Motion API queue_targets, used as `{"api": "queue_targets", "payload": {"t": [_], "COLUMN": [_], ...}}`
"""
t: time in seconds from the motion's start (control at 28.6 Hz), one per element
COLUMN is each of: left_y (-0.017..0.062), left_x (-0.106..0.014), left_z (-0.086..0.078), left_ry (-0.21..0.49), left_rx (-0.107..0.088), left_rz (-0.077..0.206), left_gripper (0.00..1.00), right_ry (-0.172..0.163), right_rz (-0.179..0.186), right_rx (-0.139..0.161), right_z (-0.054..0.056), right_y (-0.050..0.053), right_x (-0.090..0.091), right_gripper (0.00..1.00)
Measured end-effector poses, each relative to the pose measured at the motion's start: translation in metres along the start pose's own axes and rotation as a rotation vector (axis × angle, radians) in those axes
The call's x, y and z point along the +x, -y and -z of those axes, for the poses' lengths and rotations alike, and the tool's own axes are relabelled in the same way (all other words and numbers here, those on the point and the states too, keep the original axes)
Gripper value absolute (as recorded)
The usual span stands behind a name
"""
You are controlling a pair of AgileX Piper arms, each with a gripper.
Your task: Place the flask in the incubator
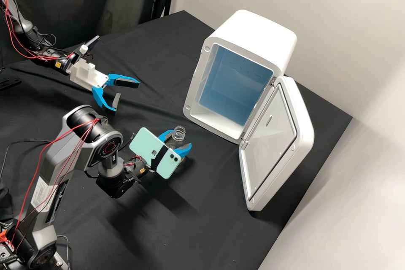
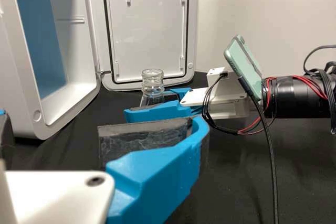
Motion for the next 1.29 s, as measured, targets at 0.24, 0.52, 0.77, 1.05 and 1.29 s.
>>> {"api": "queue_targets", "payload": {"t": [0.24,0.52,0.77,1.05,1.29], "left_y": [0.0,0.0,0.0,0.0,0.0], "left_x": [0.0,0.0,0.0,0.0,0.0], "left_z": [0.0,0.0,0.0,0.0,0.0], "left_ry": [0.0,0.0,0.0,0.0,0.0], "left_rx": [0.0,0.0,0.0,0.0,0.0], "left_rz": [0.0,0.0,0.0,0.0,0.0], "left_gripper": [1.0,1.0,1.0,1.0,1.0], "right_ry": [0.0,0.0,-0.002,0.0,0.013], "right_rz": [0.0,0.0,0.0,0.017,0.01], "right_rx": [0.0,0.0,0.001,-0.004,0.001], "right_z": [0.0,0.0,0.001,0.007,0.011], "right_y": [0.0,0.0,0.001,0.0,-0.007], "right_x": [0.0,0.0,0.0,0.01,0.022], "right_gripper": [0.0,0.0,0.0,0.0,0.0]}}
